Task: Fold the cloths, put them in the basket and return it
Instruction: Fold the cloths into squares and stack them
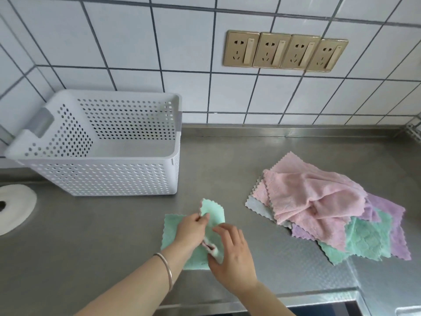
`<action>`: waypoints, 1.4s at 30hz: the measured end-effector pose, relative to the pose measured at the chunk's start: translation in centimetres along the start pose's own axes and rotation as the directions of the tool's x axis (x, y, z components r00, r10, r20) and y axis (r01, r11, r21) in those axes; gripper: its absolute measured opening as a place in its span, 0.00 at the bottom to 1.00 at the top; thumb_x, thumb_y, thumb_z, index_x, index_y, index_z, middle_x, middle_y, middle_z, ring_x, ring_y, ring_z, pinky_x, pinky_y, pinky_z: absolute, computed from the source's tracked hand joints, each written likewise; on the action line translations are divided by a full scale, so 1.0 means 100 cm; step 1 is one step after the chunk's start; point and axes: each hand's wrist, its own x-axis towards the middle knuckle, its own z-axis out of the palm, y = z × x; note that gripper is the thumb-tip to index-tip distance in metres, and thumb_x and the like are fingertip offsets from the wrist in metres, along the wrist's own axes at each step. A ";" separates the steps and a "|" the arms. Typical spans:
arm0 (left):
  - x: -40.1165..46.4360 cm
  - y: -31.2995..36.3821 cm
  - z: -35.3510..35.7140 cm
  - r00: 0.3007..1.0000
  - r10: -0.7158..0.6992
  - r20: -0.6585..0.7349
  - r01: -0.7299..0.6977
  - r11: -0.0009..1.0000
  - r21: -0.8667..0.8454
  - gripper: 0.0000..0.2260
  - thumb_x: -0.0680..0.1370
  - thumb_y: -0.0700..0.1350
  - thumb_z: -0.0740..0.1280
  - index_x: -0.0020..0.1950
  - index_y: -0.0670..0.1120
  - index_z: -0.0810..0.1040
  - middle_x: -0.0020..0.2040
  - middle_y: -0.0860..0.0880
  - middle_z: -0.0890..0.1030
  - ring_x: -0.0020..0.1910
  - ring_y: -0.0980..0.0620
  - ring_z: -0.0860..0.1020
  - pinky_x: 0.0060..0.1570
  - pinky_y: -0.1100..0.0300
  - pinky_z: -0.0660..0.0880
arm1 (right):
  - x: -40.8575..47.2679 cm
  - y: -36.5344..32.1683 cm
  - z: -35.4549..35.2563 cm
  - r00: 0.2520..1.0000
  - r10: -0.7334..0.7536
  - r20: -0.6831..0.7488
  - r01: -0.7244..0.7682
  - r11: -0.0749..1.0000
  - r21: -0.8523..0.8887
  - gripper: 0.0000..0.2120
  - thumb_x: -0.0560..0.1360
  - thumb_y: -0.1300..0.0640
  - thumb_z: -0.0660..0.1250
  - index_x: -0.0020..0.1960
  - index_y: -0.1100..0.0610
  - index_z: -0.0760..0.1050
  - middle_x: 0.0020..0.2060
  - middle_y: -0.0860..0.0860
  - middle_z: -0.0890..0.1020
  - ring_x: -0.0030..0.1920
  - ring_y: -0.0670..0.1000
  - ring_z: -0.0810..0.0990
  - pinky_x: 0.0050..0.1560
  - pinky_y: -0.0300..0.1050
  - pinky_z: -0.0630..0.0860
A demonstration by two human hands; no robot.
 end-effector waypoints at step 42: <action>0.000 -0.116 -0.045 0.820 0.568 -0.070 -0.308 0.539 0.784 0.23 0.77 0.57 0.52 0.67 0.48 0.70 0.67 0.49 0.74 0.65 0.48 0.67 0.65 0.49 0.59 | 0.004 -0.007 0.055 0.922 -0.090 0.376 0.228 0.912 -0.341 0.26 0.77 0.44 0.48 0.64 0.56 0.75 0.65 0.52 0.76 0.68 0.52 0.63 0.69 0.50 0.48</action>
